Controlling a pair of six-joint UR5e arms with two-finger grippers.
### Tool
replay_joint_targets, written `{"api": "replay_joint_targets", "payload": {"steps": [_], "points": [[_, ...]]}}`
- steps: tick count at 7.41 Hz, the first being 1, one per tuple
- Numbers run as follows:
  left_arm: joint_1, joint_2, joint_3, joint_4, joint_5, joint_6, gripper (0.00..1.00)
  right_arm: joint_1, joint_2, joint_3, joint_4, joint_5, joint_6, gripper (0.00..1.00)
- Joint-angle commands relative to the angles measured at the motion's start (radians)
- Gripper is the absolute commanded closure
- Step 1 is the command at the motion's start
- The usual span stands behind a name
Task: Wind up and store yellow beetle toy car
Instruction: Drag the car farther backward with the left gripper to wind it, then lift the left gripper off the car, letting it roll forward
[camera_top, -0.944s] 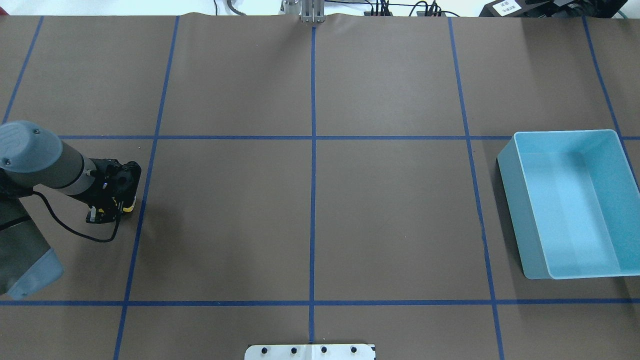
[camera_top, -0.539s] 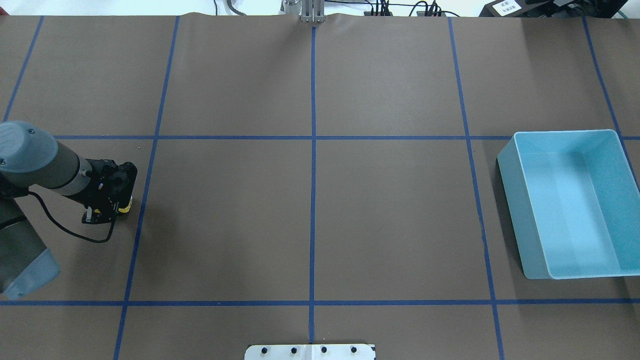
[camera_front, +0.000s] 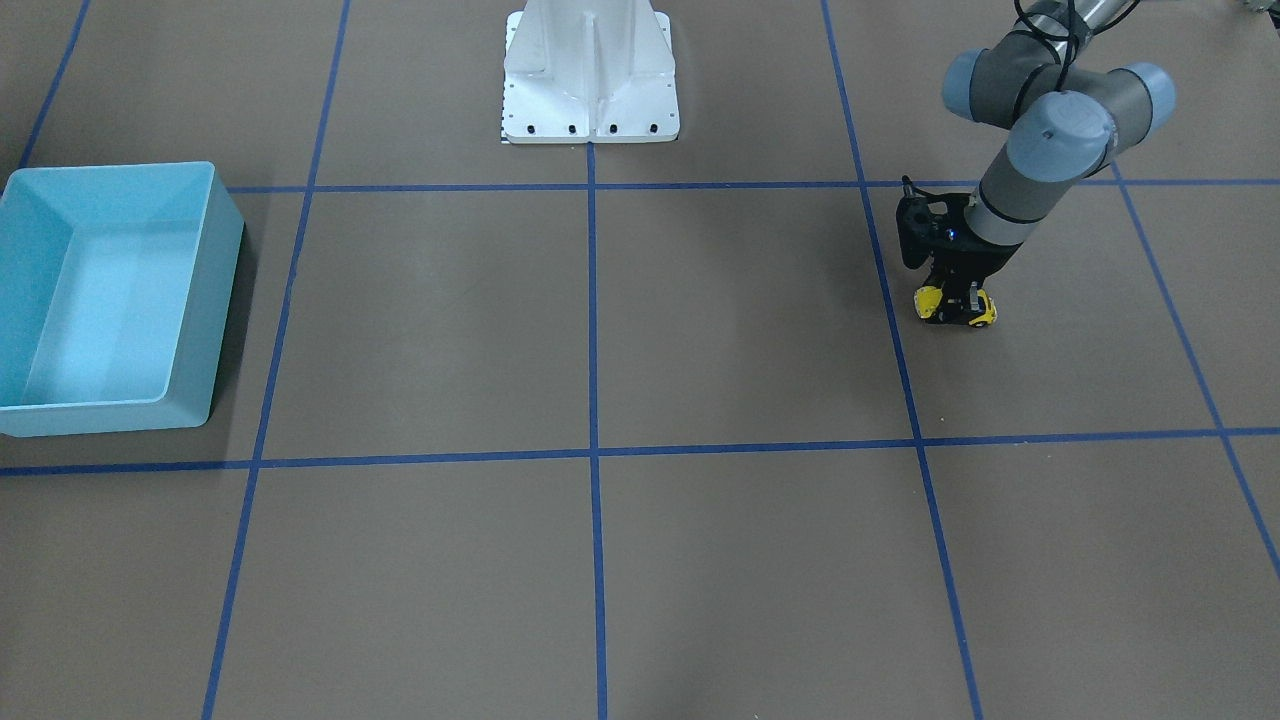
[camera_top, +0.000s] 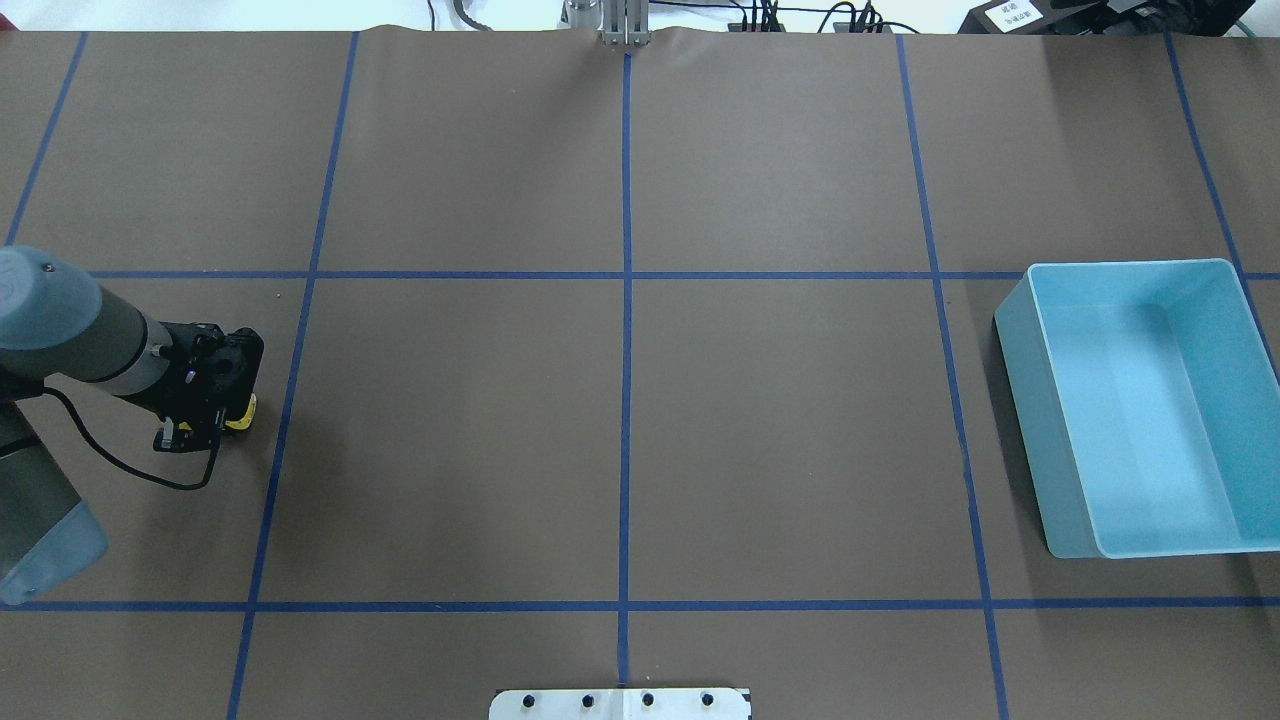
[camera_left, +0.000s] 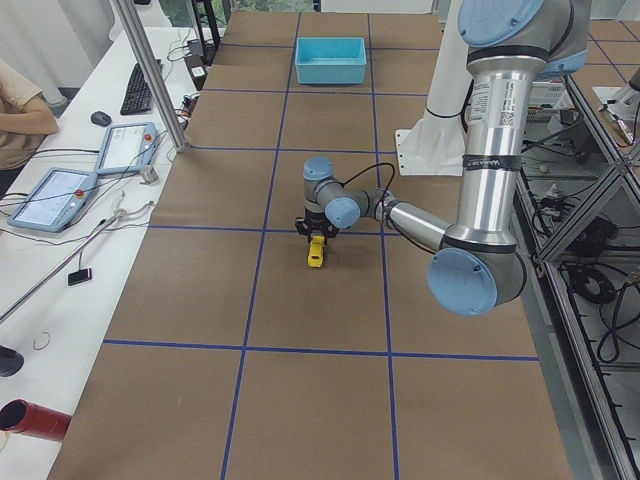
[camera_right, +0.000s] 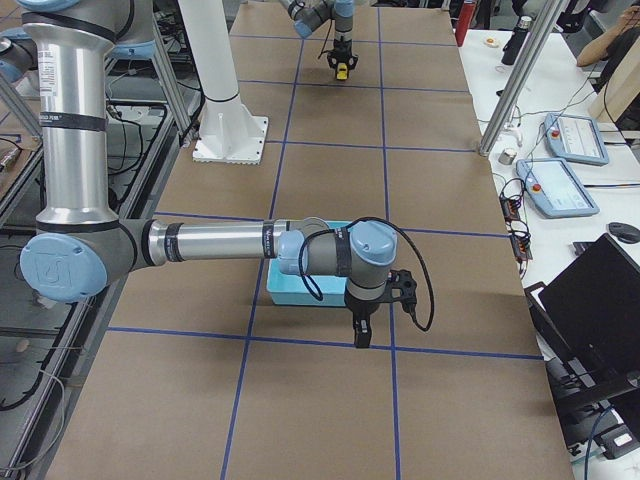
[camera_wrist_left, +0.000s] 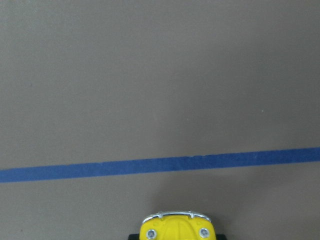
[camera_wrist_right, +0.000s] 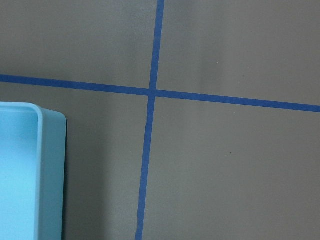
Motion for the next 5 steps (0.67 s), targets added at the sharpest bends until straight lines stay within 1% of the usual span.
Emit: {"api": "replay_joint_targets", "payload": {"steps": [1,5], "points": [[-0.008,-0.007,0.008,0.001,0.001,0.034,0.0,0.0,-0.002,-0.001,0.0,0.0,0.0,0.0],[-0.057,-0.007,-0.002,0.013,-0.016,0.026,0.0,0.0,-0.002,-0.001,0.0,0.0,0.0,0.0]]}}
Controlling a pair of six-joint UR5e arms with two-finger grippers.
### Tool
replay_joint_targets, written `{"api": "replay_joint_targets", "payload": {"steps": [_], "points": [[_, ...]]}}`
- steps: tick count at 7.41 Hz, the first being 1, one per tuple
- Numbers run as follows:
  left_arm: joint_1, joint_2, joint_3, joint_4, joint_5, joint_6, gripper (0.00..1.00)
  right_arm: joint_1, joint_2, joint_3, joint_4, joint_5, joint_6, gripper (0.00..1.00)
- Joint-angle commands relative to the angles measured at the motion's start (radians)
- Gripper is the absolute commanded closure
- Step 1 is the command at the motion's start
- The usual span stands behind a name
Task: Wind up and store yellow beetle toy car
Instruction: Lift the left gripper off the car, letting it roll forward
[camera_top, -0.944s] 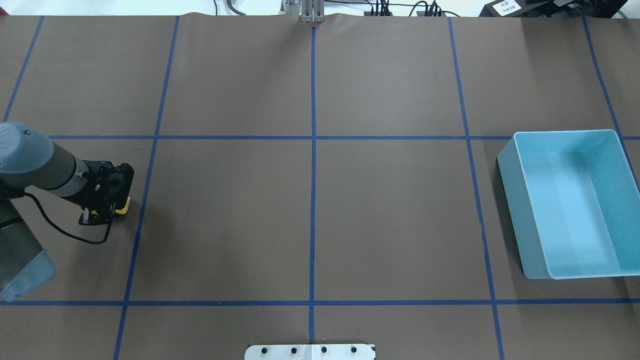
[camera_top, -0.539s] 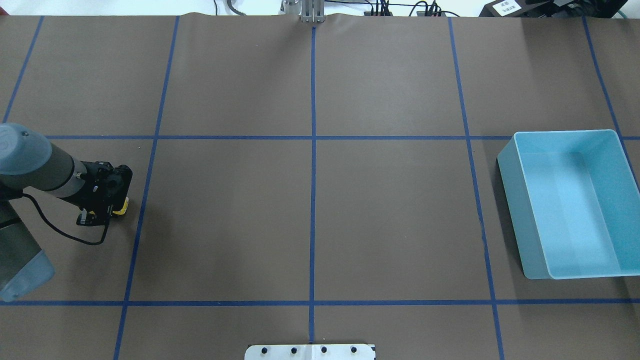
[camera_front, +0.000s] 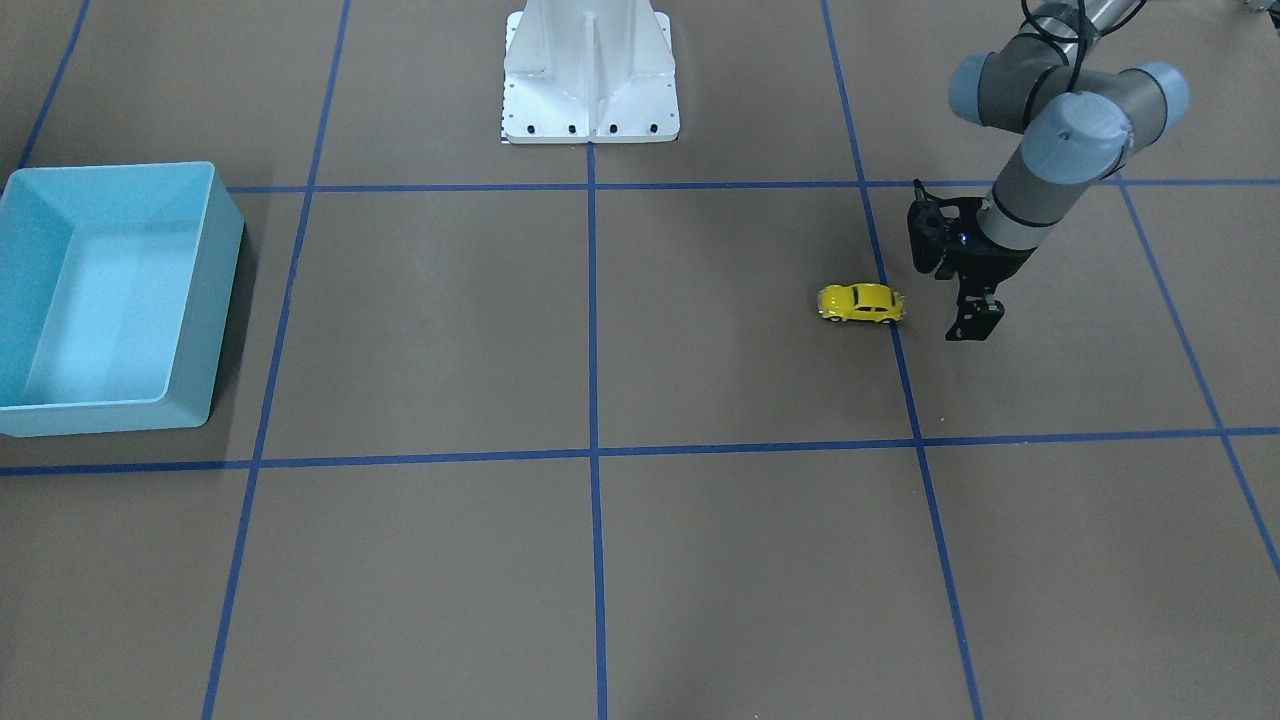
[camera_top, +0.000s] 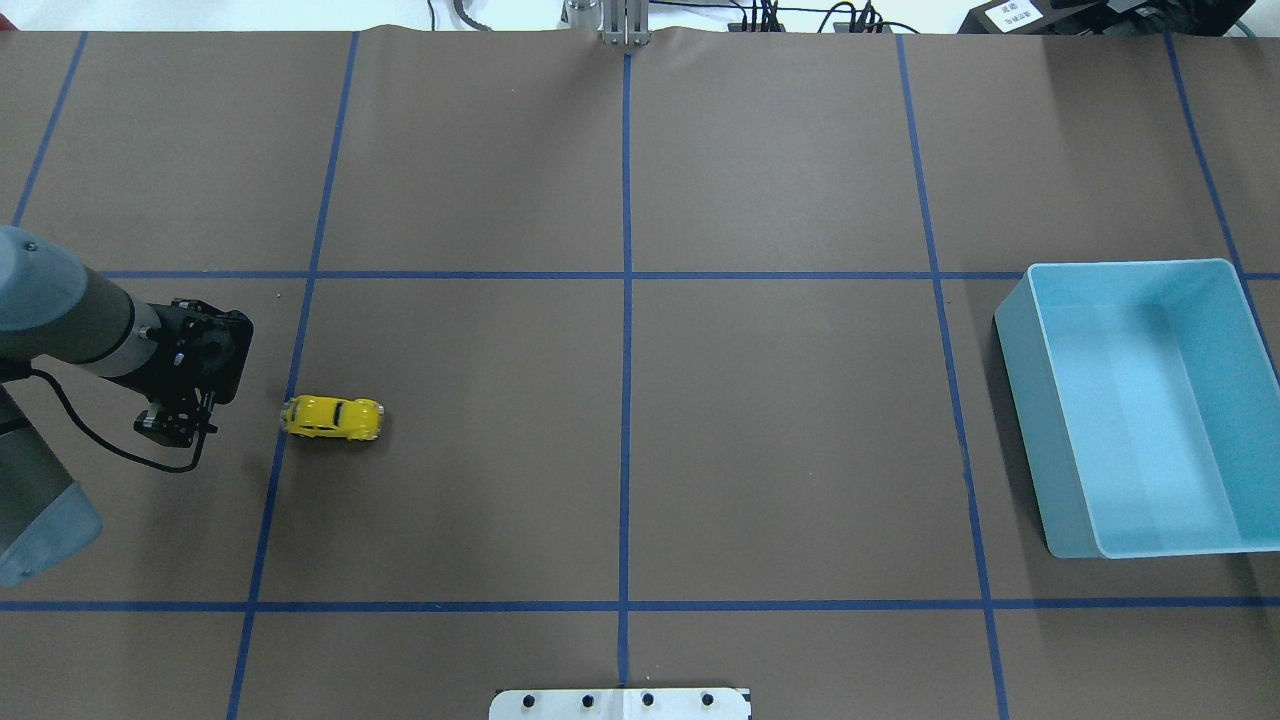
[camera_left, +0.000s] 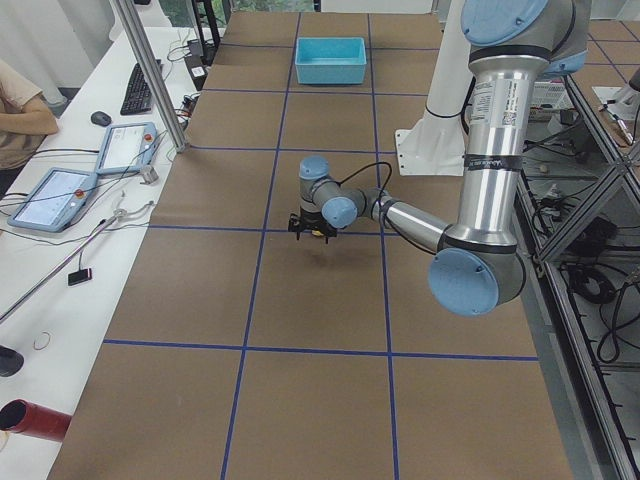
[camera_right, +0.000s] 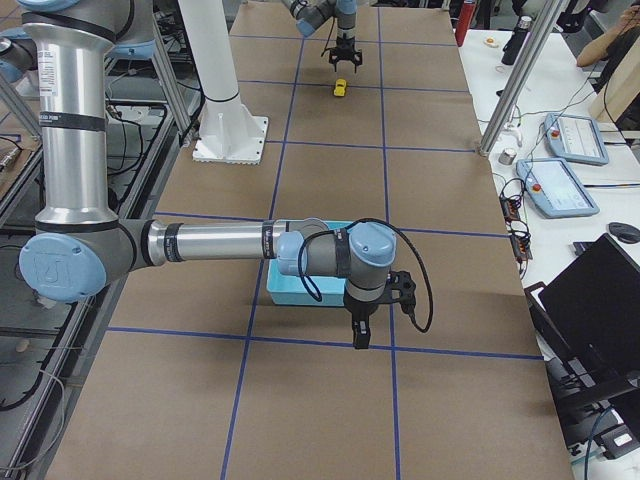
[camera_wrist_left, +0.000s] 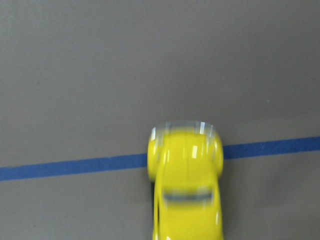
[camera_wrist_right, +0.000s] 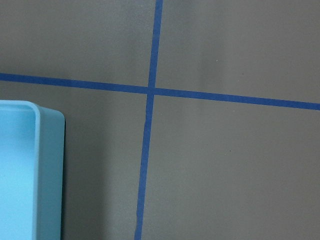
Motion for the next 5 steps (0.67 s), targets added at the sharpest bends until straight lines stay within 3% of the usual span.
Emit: {"api": "replay_joint_targets", "payload": {"steps": [1,3,5], "points": [[-0.031,0.001,0.001,0.007,-0.014,-0.001,0.0,0.0,0.0,0.0,0.0,0.0,0.0,0.0],[-0.087,0.003,-0.002,0.059,-0.05,-0.007,0.0,0.0,0.0,0.0,0.0,0.0,0.0,0.0],[-0.175,0.009,-0.015,0.15,-0.121,-0.166,0.0,0.0,0.0,0.005,0.0,0.0,0.0,0.0]]}}
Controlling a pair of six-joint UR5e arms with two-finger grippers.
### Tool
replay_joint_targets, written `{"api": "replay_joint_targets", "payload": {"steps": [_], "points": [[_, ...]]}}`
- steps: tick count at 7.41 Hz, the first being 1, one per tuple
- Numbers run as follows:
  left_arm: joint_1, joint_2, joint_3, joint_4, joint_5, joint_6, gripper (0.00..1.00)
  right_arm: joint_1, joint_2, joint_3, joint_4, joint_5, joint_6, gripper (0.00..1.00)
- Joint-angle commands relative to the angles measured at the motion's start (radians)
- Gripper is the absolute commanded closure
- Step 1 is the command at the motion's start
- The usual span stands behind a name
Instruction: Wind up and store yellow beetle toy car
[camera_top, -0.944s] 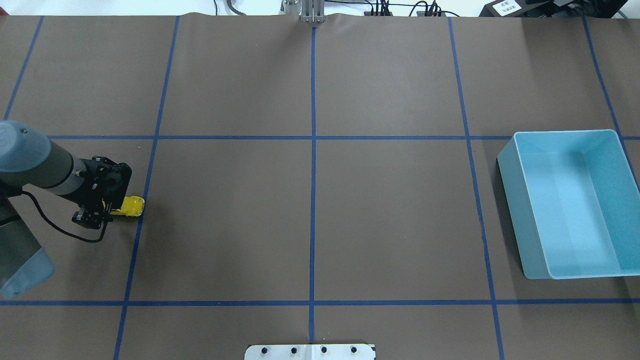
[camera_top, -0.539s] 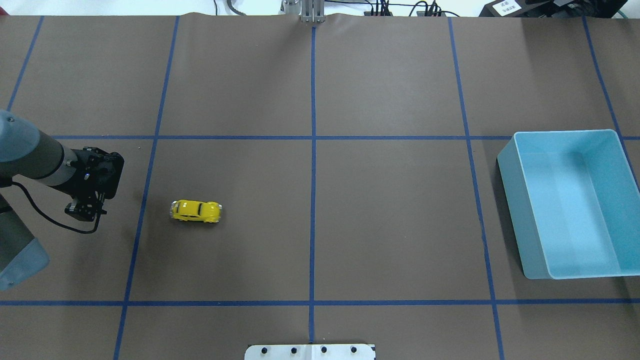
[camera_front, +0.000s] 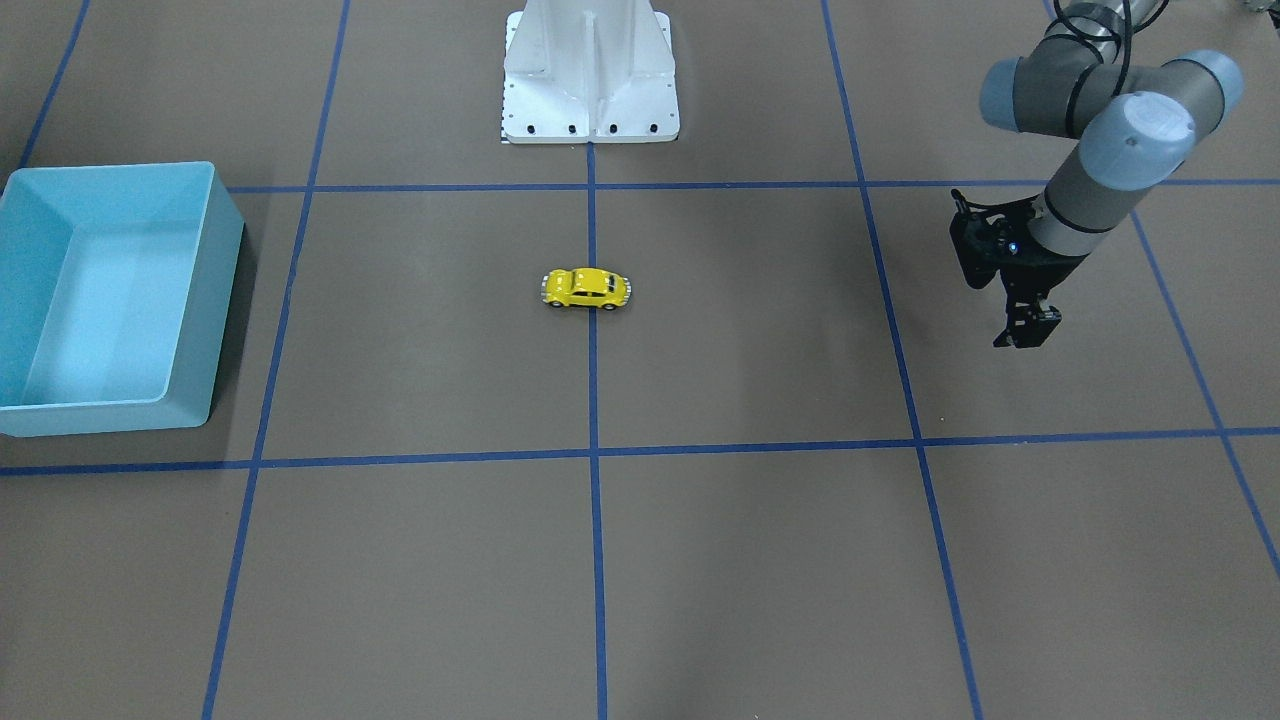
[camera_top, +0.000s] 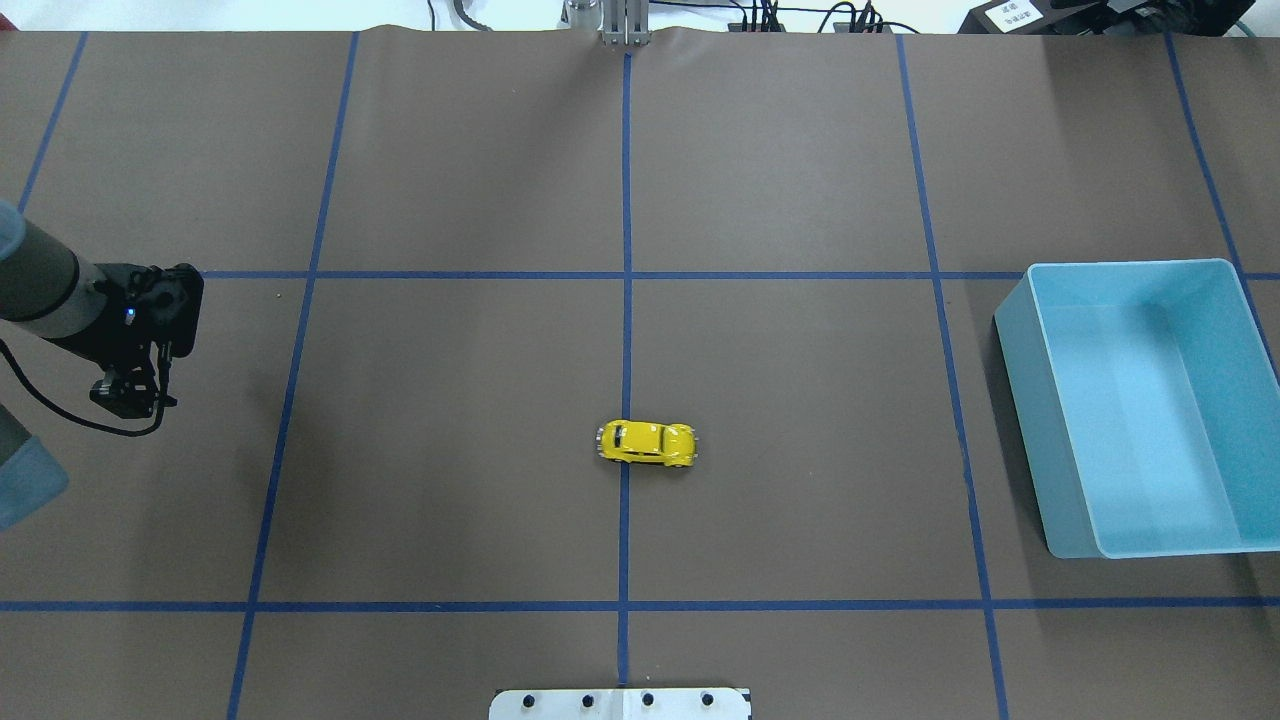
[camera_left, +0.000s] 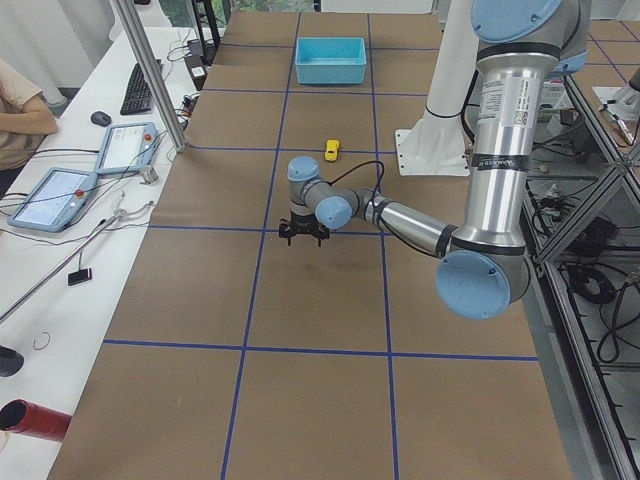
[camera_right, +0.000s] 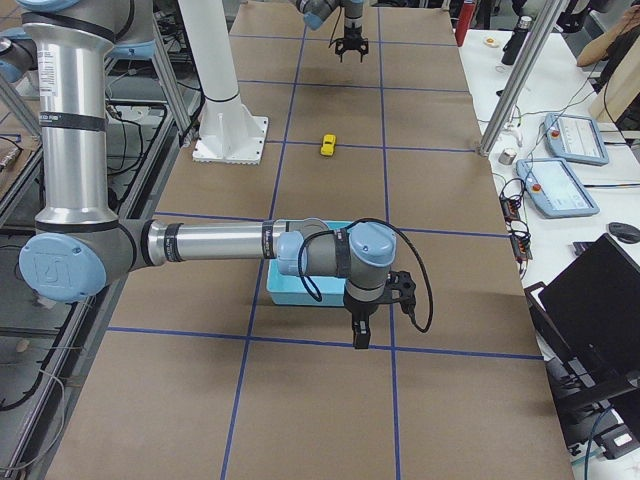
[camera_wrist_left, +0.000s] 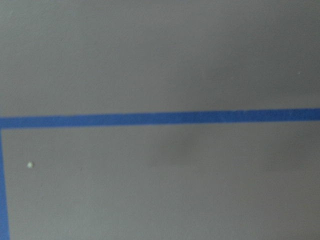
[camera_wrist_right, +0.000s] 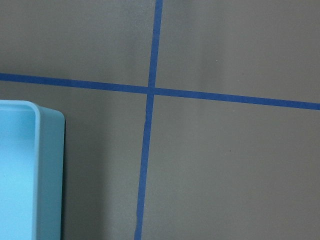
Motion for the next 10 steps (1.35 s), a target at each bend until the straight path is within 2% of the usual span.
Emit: {"api": "replay_joint_targets", "payload": {"steps": [1,3,6,8,10], "points": [[-0.096,0.004,-0.018,0.068,-0.051,-0.227,0.0,0.0,0.002,0.005,0.0,-0.002,-0.002,0.0],[-0.225,0.043,-0.034,0.131,-0.078,-0.315,0.0,0.0,0.002,0.005,0.0,-0.002,-0.001,0.0],[-0.369,0.094,-0.023,0.143,-0.076,-0.326,0.0,0.002,0.005,0.0,0.002,-0.008,0.007,0.0],[-0.466,0.14,0.006,0.14,-0.09,-0.34,0.0,0.002,0.002,0.076,0.041,-0.023,0.005,0.0],[-0.566,0.174,0.049,0.129,-0.206,-0.509,0.0,-0.043,0.021,0.205,0.041,-0.006,-0.004,0.0]]}}
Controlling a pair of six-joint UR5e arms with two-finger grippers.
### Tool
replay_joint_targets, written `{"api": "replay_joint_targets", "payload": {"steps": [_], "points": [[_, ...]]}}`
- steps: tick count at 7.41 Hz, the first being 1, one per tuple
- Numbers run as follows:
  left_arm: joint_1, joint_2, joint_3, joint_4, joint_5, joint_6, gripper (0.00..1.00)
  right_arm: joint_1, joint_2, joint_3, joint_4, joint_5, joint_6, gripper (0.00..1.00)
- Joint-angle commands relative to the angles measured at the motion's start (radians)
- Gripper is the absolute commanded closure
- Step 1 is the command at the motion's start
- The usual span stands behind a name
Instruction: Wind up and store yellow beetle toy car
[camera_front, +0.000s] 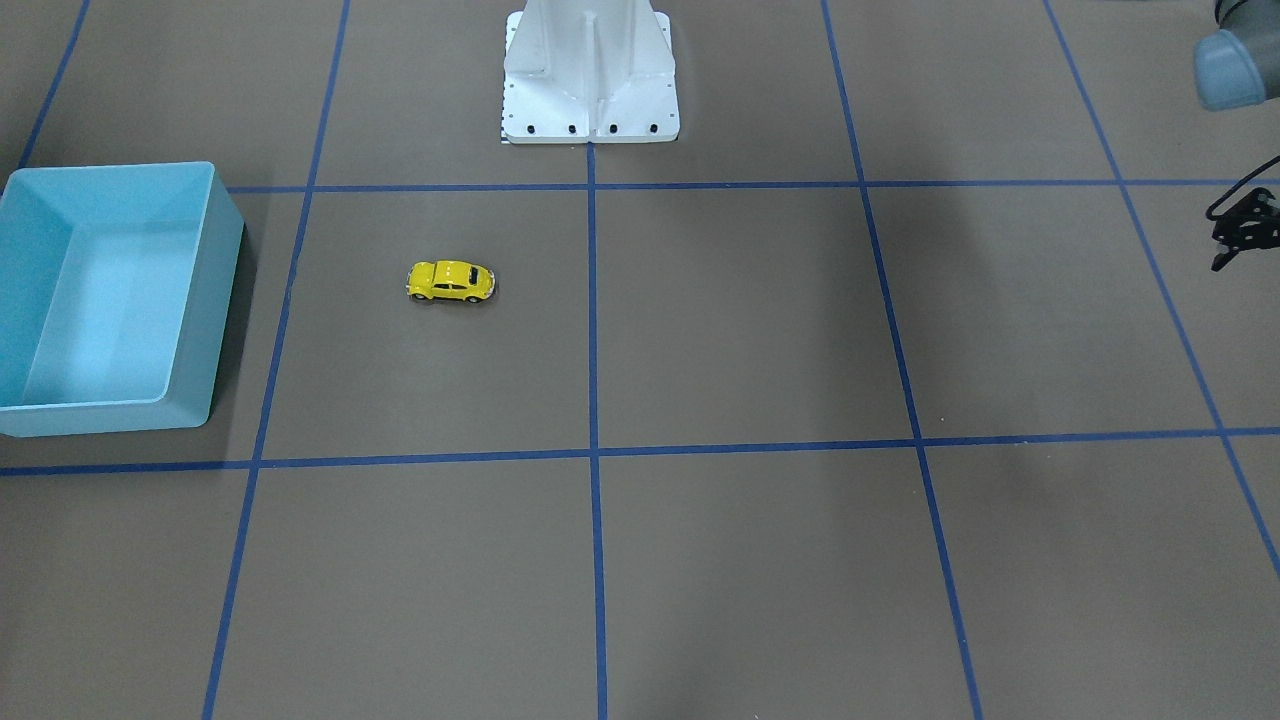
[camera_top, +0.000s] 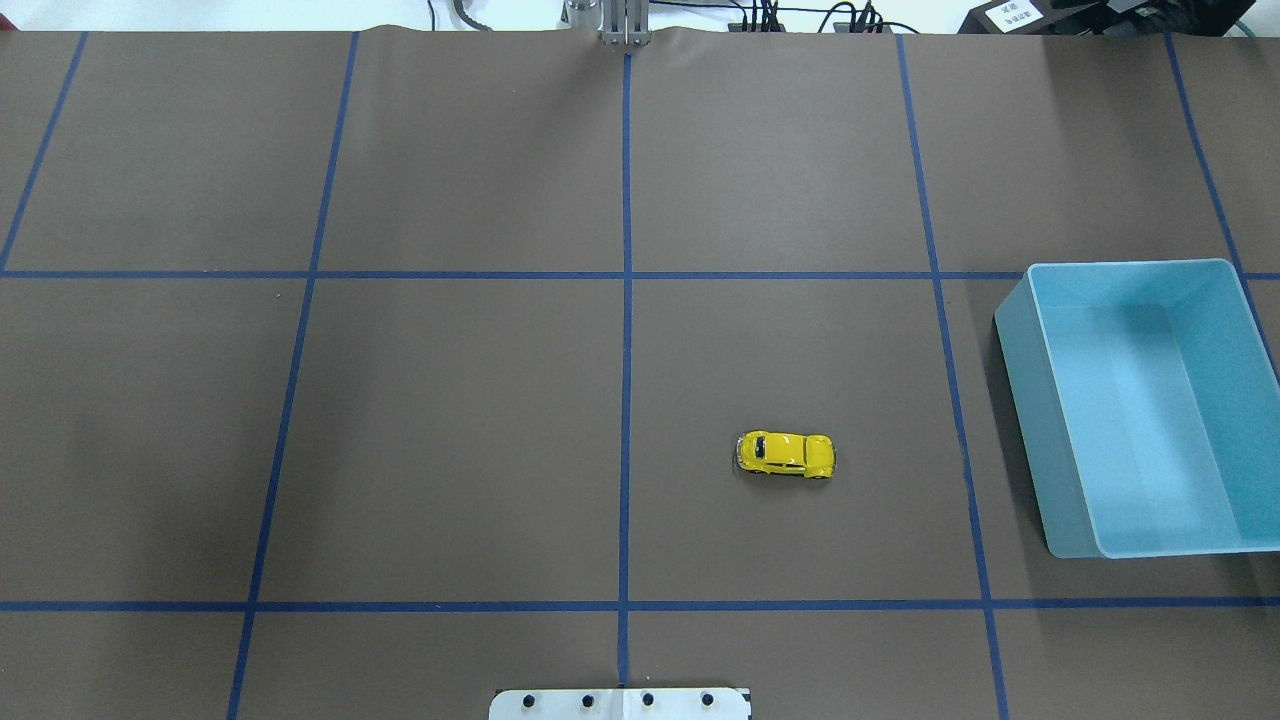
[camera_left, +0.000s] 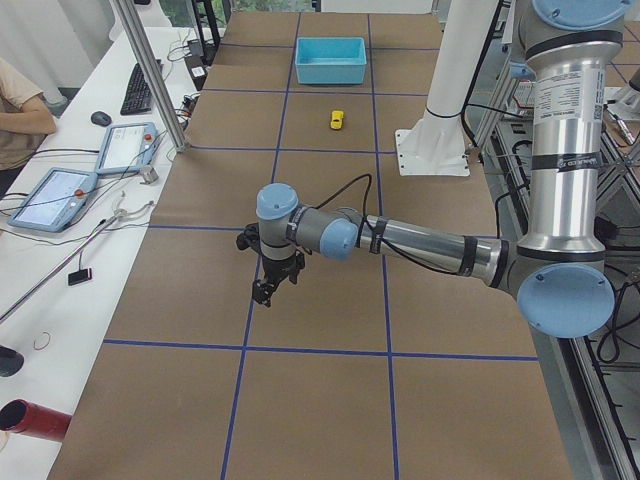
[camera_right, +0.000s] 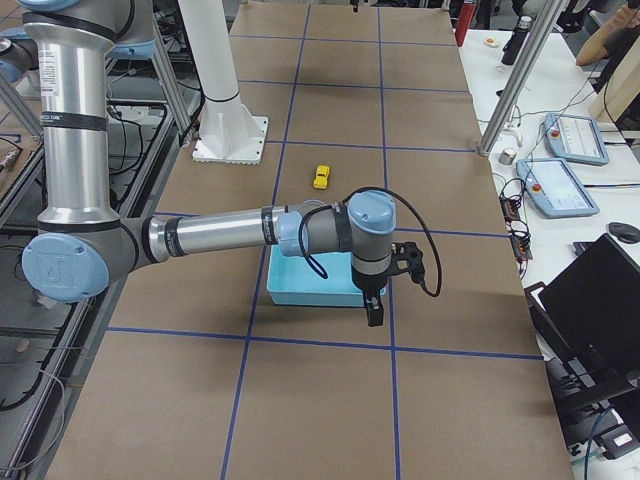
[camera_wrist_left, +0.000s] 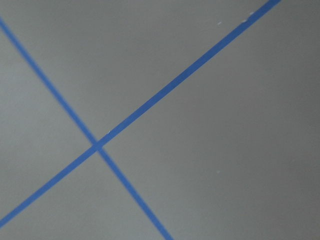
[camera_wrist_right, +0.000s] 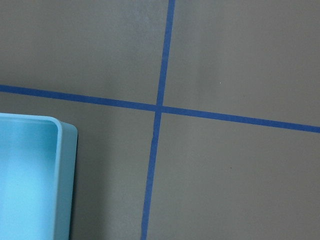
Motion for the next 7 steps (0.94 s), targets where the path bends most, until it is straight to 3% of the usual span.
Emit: {"api": "replay_joint_targets", "payload": {"steps": [1,3,4,6,7], "points": [[-0.098,0.063,0.021,-0.016,-0.104,-0.17,0.0,-0.088,0.011,0.134,0.004,0.047,-0.004,0.0],[-0.145,0.112,0.02,-0.016,-0.153,-0.252,0.0,-0.164,-0.001,0.2,0.094,0.17,-0.024,0.0],[-0.165,0.12,0.014,-0.007,-0.155,-0.269,0.0,-0.231,-0.005,0.259,0.105,0.169,-0.032,0.0],[-0.208,0.142,0.006,-0.011,-0.152,-0.273,0.0,-0.46,0.011,0.364,0.107,0.071,-0.041,0.0],[-0.217,0.154,0.0,-0.01,-0.142,-0.272,0.0,-0.592,0.049,0.378,0.108,-0.04,-0.055,0.0]]}}
